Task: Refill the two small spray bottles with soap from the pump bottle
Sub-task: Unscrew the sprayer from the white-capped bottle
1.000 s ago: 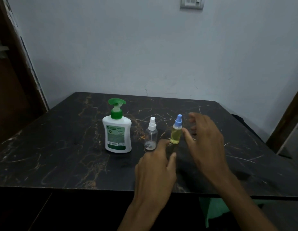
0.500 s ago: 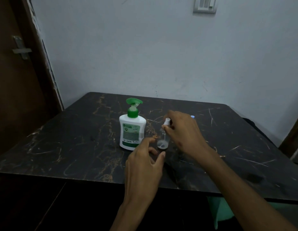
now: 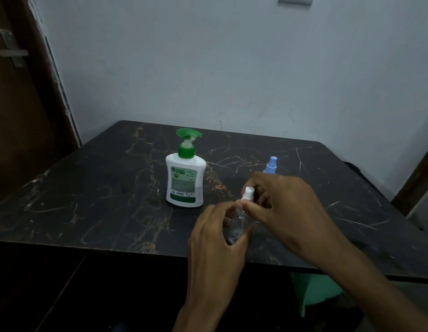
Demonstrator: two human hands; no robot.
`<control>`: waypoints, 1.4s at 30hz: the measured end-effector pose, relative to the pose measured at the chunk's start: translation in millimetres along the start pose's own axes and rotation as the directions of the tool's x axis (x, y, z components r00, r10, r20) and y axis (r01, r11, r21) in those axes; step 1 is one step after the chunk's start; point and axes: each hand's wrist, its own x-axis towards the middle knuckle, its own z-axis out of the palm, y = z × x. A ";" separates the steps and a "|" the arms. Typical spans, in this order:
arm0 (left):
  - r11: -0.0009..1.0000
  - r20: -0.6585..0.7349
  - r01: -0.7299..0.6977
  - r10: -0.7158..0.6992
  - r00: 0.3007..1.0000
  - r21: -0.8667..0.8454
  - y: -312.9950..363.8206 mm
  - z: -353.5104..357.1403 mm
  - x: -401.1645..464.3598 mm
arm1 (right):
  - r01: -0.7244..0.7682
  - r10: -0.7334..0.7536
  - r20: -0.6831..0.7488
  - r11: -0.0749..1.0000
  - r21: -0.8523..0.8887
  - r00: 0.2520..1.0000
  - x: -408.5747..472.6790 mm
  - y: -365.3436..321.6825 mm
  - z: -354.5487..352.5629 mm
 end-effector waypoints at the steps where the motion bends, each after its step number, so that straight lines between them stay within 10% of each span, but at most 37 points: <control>1: 1.000 0.007 0.005 -0.005 1.000 -0.008 -0.7 -0.1 -1.0 | 0.007 -0.007 -0.003 1.000 -0.011 1.000 -0.3 1.4 1.2; 10: 0.999 0.046 0.017 -0.015 0.999 -0.045 -3.7 -3.4 -0.7 | 0.064 -0.058 0.039 0.983 -0.172 0.998 5.9 -0.3 7.0; 23: 0.998 0.073 0.006 -0.002 0.997 -0.058 -3.7 -6.8 2.8 | 0.215 -0.243 0.355 0.970 0.116 0.903 26.1 5.6 -31.7; 32: 0.999 0.086 0.008 -0.004 0.996 -0.041 -7.6 -6.5 2.7 | 0.222 -0.155 0.282 0.950 -0.222 0.947 26.5 -5.0 -15.8; 42: 0.998 0.096 0.039 -0.034 0.995 -0.048 -8.6 -4.8 3.4 | 0.267 -0.234 0.434 0.964 -0.016 0.870 29.7 -9.5 -33.0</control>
